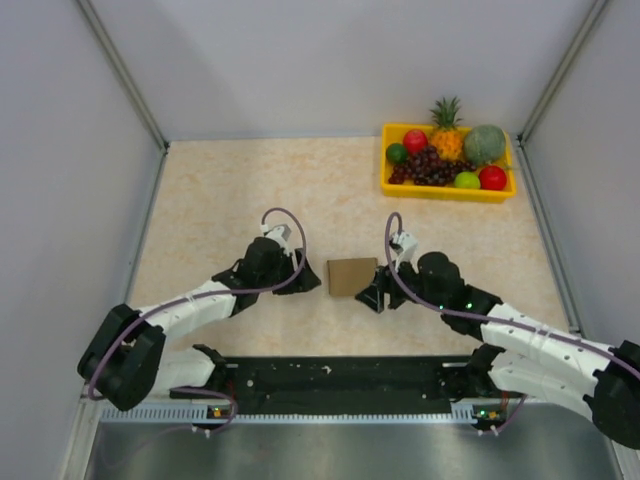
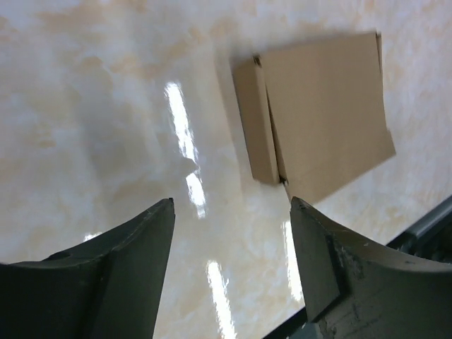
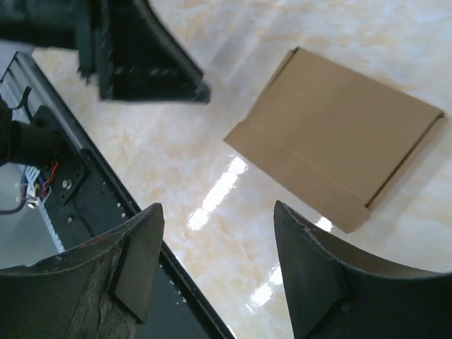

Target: Fold the paper box

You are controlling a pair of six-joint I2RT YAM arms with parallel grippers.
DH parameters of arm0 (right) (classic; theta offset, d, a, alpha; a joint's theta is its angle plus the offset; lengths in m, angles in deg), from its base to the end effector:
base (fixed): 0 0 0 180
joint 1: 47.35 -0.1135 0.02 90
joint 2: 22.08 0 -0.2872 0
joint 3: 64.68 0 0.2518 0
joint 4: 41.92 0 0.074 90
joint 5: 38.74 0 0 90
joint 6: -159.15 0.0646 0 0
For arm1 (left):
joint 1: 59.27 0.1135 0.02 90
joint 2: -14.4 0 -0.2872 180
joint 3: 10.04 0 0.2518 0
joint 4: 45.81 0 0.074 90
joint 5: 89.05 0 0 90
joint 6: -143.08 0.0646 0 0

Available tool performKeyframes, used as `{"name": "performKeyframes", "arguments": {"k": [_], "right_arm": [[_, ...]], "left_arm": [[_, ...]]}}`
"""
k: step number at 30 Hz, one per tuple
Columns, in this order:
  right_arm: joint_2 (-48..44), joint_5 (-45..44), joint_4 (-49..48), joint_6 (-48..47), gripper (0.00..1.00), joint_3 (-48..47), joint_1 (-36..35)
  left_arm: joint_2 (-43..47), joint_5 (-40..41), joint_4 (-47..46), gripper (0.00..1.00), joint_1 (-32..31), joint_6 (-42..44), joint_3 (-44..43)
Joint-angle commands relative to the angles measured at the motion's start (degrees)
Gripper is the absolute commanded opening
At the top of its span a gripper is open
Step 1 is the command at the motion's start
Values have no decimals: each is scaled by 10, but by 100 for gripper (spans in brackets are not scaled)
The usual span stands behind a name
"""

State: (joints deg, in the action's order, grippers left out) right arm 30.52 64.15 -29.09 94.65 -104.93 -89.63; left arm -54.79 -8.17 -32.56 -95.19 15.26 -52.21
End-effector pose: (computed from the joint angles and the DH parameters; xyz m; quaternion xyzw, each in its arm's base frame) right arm 0.1497 0.1556 0.2295 -0.1819 0.8211 0.3756 0.3893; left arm 0.1944 -0.1534 0.1785 0.0184 0.9049 -0.3092 0.2920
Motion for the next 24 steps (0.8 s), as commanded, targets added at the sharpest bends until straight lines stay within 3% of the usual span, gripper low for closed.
{"name": "performKeyframes", "arguments": {"k": [1, 3, 4, 7, 10, 16, 24], "right_arm": [[2, -56, -91, 9, 62, 36, -57], [28, -21, -116, 42, 60, 56, -57], [36, -9, -145, 55, 59, 64, -56], [56, 8, -202, 123, 56, 98, -54], [94, 36, -244, 173, 56, 116, -47], [179, 103, -383, 241, 60, 144, 27], [244, 164, -401, 230, 61, 86, 126]], "left_arm": [[-61, -37, -69, 72, 45, -37, -81], [-122, -62, -45, 75, 48, -5, -129], [-149, -76, -20, 75, 49, 12, -196], [-255, -105, 97, 74, 53, 66, -314], [-314, -116, 108, 73, 54, 94, -353], [-351, -170, 86, 64, 52, 108, -337], [-297, -201, 15, 60, 43, 86, -263]]}}
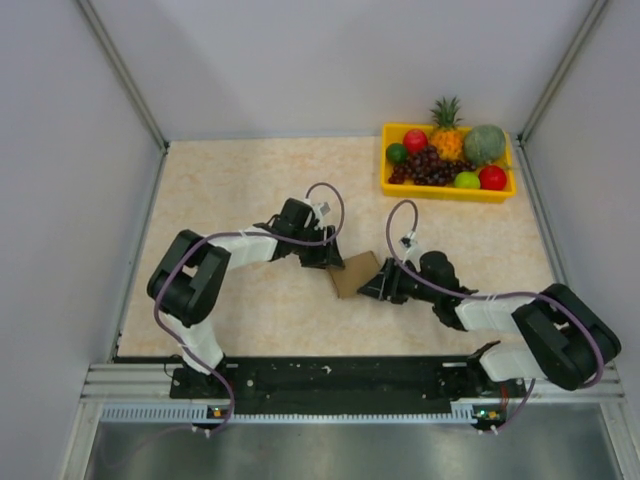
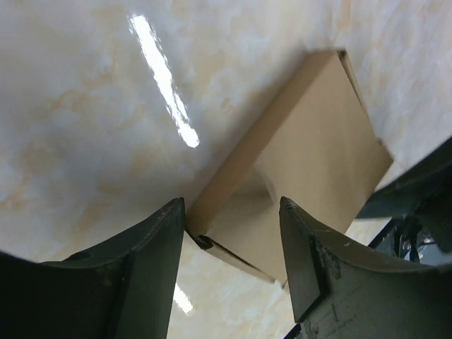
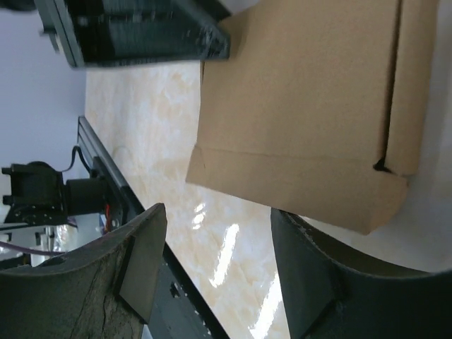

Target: Fold the paper box

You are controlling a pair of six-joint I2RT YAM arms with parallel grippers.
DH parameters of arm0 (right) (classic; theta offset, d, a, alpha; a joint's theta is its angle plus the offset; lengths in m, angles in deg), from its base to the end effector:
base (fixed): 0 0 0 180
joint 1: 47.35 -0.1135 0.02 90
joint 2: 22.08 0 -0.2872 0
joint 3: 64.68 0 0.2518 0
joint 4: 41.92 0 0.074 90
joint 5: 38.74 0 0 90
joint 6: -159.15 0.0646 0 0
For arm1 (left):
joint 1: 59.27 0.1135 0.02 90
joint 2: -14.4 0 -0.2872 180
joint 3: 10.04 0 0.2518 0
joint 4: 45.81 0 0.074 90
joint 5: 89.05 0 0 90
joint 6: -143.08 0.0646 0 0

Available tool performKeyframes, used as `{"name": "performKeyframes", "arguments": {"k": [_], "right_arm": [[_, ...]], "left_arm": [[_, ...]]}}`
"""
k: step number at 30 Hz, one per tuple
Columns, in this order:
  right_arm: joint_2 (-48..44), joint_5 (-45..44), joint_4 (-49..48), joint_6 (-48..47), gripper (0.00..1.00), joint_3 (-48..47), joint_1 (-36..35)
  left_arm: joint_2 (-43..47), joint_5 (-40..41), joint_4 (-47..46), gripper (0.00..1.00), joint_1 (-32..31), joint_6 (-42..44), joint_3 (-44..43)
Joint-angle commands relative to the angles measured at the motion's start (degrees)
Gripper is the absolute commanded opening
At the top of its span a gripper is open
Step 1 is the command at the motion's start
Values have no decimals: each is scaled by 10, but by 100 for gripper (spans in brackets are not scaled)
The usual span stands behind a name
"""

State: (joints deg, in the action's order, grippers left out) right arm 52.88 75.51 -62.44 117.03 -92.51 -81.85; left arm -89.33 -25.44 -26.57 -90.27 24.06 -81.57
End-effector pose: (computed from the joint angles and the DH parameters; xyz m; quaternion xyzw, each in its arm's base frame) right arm 0.1791 0.1553 0.1468 -0.0127 0.8391 0.4728 0.2689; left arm 0.3139 -0.2221 0.1552 0.0912 0.9176 -0.3474 0.1706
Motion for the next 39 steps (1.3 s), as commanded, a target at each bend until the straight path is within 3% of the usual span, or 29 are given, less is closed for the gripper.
{"name": "performKeyframes", "arguments": {"k": [1, 8, 16, 20, 23, 27, 32, 36, 39], "right_arm": [[22, 53, -47, -1, 61, -45, 58], [20, 98, 73, -121, 63, -88, 104], [6, 155, -112, -167, 63, 35, 87], [-14, 75, -90, -183, 59, 24, 2], [-45, 42, -119, -175, 57, 47, 0], [-65, 14, -57, -204, 52, 31, 0], [-47, 31, -38, -216, 39, 2, -1], [-76, 20, -11, -202, 43, 4, 0], [-84, 19, 10, -205, 45, -2, -1]], "left_arm": [[55, -33, -50, 60, -9, -8, 52], [114, -11, -57, 63, -24, -14, 101], [127, 35, 21, 66, -56, 47, 85], [102, 49, 33, 65, -70, 48, 70], [97, 81, 40, 65, -80, 51, 61], [107, 97, 47, 64, -80, 49, 65], [147, 93, 63, 68, -80, 43, 70], [174, 77, 85, 67, -79, 42, 62], [173, 64, 84, 61, -81, 45, 46]]}}
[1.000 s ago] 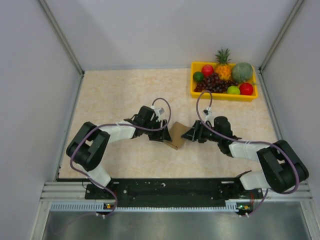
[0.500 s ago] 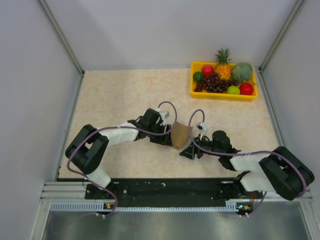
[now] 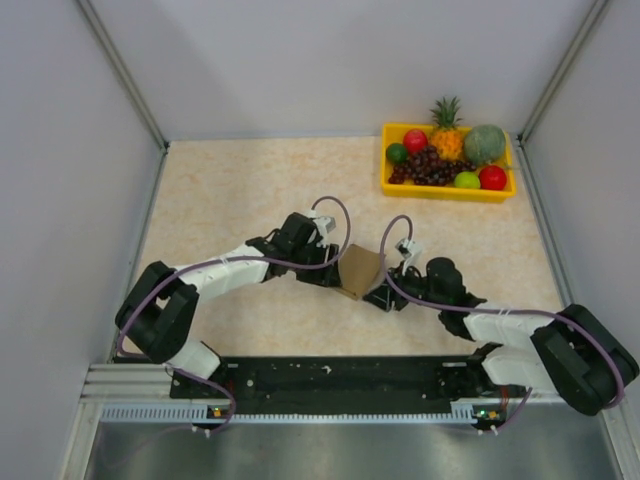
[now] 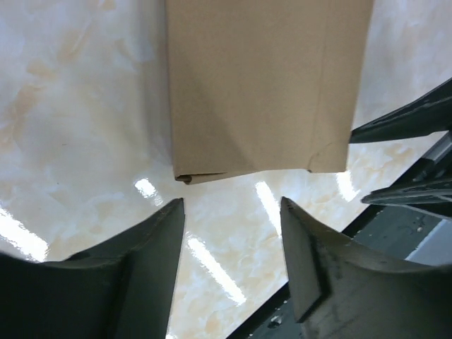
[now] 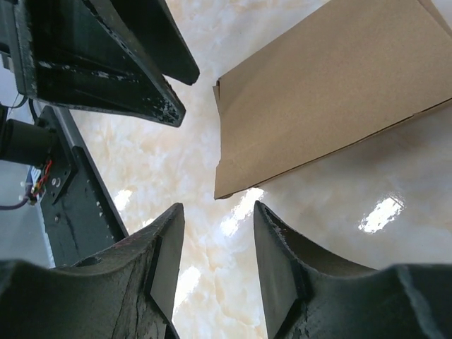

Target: Fold the paper box

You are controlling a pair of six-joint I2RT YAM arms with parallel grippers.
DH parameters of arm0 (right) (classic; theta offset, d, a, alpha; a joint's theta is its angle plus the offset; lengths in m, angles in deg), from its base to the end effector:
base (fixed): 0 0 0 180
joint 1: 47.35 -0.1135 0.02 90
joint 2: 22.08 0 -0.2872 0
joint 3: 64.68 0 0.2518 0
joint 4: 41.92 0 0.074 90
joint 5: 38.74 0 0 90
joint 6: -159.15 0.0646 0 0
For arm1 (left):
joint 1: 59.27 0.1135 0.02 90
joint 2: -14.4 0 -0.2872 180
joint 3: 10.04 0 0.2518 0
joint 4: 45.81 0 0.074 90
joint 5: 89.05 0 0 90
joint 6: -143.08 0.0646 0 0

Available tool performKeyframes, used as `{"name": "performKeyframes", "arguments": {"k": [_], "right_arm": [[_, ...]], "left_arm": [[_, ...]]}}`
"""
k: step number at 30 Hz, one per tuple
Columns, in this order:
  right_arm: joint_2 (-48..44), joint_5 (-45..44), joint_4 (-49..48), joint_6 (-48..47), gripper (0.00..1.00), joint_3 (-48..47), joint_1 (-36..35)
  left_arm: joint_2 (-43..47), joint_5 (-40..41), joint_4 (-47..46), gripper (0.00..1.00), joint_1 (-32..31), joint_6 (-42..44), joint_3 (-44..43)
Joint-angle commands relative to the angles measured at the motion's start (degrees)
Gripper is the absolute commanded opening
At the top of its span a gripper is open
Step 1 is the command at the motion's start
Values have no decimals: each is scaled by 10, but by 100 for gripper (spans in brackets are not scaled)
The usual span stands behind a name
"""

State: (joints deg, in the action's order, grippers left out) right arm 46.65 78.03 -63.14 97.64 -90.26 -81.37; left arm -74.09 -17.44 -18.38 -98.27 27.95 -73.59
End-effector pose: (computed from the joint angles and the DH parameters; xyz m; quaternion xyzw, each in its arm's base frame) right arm 0.1674 0.1481 0.1597 -0.1683 0.7990 0.4465 0.3659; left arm 0.2385 -0.2193 0.1873 0.1640 0.9213 -0.2972 0.1895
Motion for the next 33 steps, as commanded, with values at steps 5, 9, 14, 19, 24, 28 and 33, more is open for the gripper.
{"name": "performKeyframes", "arguments": {"k": [5, 9, 14, 19, 24, 28, 33], "right_arm": [[-23, -16, 58, 15, 45, -47, -5], [-49, -55, 124, 46, 45, -46, -1], [-100, -47, 132, 112, 45, -15, 56], [-70, 68, 70, 50, 43, -23, 62], [-36, 18, 70, -2, 37, -31, -5], [-30, -30, 95, -33, 33, -43, -23], [-24, -47, 133, -55, 35, -57, -41]], "left_arm": [[-17, -23, 19, 40, -12, 2, -84], [-34, -14, 19, 27, -41, -9, -108], [-60, -16, 0, 21, -57, -24, -114], [-95, -12, -32, 15, -64, -32, -94], [-115, -8, -49, 13, -64, -34, -88], [-113, -3, -46, 13, -63, -30, -83], [-93, -4, -41, 15, -63, -29, -79]]}}
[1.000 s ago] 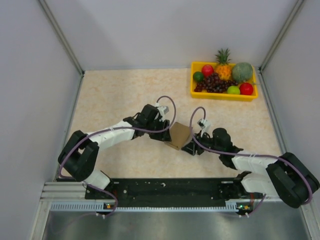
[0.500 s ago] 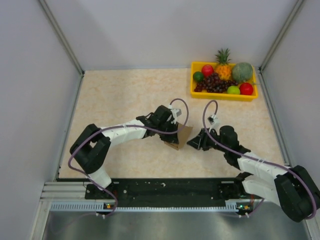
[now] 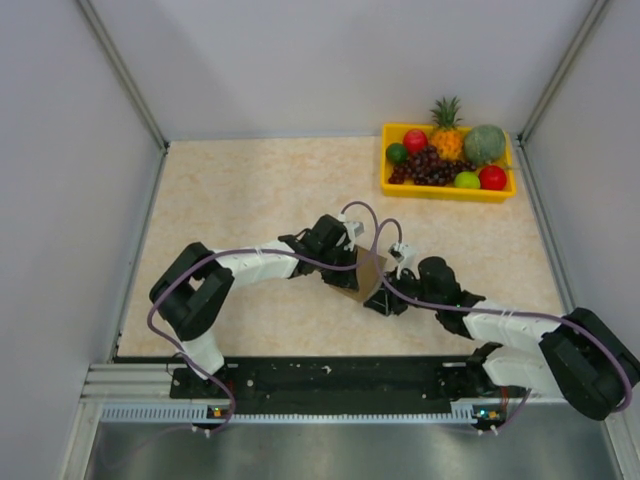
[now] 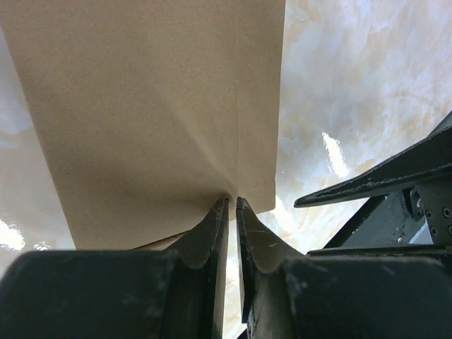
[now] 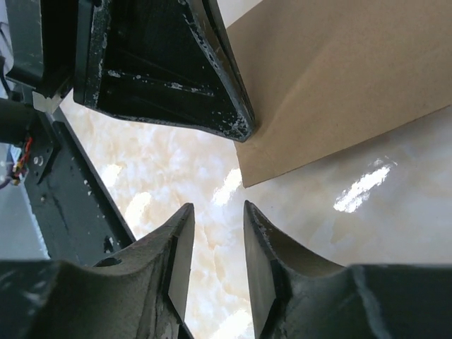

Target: Fold the paper box

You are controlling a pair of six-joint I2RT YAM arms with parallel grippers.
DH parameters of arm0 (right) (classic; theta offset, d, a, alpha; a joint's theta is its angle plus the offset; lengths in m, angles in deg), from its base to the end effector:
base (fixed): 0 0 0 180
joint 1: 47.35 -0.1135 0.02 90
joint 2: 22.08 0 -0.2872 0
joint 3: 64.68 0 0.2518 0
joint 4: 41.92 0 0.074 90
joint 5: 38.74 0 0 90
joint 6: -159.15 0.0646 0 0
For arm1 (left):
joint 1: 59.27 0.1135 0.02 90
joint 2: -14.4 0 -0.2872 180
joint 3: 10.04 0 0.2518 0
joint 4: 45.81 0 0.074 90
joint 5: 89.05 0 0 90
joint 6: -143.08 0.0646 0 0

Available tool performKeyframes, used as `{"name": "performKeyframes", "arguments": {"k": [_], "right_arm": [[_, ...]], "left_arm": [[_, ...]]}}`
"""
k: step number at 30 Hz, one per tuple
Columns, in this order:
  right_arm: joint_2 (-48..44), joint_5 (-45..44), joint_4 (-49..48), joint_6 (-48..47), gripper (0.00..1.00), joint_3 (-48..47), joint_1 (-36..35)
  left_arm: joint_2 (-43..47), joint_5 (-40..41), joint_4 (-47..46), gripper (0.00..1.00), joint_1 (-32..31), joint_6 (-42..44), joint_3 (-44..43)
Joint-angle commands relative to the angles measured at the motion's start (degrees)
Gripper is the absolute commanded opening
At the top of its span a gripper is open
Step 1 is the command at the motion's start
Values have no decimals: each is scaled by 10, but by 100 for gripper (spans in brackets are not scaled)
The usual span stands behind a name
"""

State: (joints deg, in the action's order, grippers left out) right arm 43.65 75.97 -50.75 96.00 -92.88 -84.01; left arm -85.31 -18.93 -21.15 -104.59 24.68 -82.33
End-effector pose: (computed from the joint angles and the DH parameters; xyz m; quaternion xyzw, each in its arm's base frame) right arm 0.1588 0.1518 0.1582 -0.1805 0.8280 0.4186 0.3266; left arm 0.2479 -0.2819 0.1743 0.1925 0.9132 -0.3226 0.1581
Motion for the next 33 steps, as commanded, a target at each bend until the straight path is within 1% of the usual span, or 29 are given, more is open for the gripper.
{"name": "performKeyframes", "arguments": {"k": [1, 3, 6, 8, 11, 15, 17, 18, 21, 24, 26, 29, 33], "right_arm": [[7, -28, 10, -39, 37, -32, -17], [18, -25, 14, -43, 43, -39, -24], [37, -40, 33, -51, 44, -52, -32], [42, -46, 30, -49, 43, -50, -33], [43, -60, 1, -37, 41, -43, -40], [60, -118, -23, -65, 38, -52, -88], [70, -172, -44, -80, 37, -41, -117], [70, -210, -75, -84, 36, -33, -126], [61, -271, -115, -80, 35, -2, -146], [54, -298, -164, -78, 32, 28, -155], [60, -314, -178, -72, 28, 40, -155], [65, -325, -192, -71, 26, 41, -160], [73, -309, -212, -80, 24, 42, -162]], "left_arm": [[29, 7, -13, 16, 1, 2, 8], [41, 5, -11, 22, 1, -2, 8], [65, 7, -2, 32, 4, 3, 4], [86, 13, 10, 33, 8, 6, 5], [94, 22, 16, 31, 16, 15, 14], [84, 2, -14, 26, 30, 11, 34], [70, 12, -26, 25, 34, 13, 40], [55, 13, -30, 24, 37, 20, 38], [29, 13, -29, 22, 39, 28, 27], [25, 15, -37, 22, 38, 27, 30], [25, 18, -38, 21, 39, 28, 35], [28, 16, -38, 21, 40, 31, 36], [30, 13, -41, 21, 39, 27, 39]]}}
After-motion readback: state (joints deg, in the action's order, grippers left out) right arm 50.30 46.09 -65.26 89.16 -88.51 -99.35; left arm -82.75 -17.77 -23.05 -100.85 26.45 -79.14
